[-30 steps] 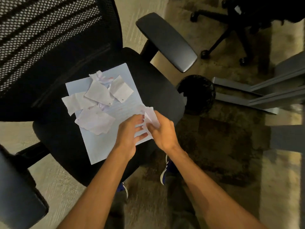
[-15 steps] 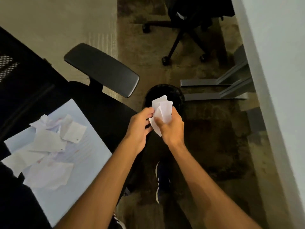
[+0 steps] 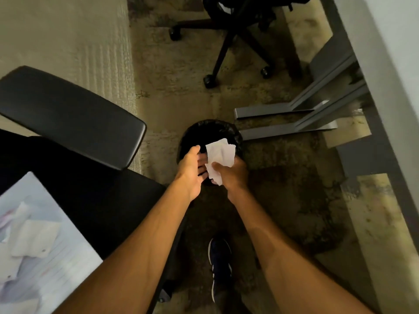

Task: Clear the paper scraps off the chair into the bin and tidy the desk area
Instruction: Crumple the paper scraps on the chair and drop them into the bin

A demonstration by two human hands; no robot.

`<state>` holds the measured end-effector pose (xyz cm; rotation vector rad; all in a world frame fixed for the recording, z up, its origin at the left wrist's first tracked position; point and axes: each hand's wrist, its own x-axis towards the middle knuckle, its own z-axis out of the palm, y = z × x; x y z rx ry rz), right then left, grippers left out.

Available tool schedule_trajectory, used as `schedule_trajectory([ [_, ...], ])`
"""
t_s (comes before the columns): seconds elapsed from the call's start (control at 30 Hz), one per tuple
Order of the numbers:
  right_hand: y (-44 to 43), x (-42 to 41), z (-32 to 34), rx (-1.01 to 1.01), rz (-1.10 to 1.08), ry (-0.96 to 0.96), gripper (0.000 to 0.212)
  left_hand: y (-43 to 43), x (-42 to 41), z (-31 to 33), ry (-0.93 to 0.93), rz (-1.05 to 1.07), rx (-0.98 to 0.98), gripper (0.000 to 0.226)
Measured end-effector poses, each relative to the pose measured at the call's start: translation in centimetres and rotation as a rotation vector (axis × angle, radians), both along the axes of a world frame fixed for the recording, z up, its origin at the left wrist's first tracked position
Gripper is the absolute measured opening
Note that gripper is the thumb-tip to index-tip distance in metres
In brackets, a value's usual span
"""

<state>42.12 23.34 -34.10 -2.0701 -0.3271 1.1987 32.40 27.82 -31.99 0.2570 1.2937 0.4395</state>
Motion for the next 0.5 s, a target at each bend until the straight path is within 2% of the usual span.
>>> schedule_trajectory([
  [0.17, 1.9, 2.2, -4.1, -0.04, -0.136, 0.195, 0.051, 2.2, 1.9, -2.7, 0.068, 0.004, 0.011, 0.031],
  [0.27, 3.4, 3.5, -6.1, -0.052, -0.184, 0.326, 0.043, 3.6, 2.3, -3.8, 0.08, -0.064, 0.0, 0.048],
  [0.4, 3.9, 4.8, -8.1, -0.133, -0.21, 0.361, 0.063, 4.4, 2.3, -4.7, 0.097, -0.139, 0.009, 0.047],
  [0.5, 2.9, 4.8, -7.7, -0.136, -0.197, 0.367, 0.064, 4.1, 1.7, -4.9, 0.104, -0.125, 0.019, 0.048],
])
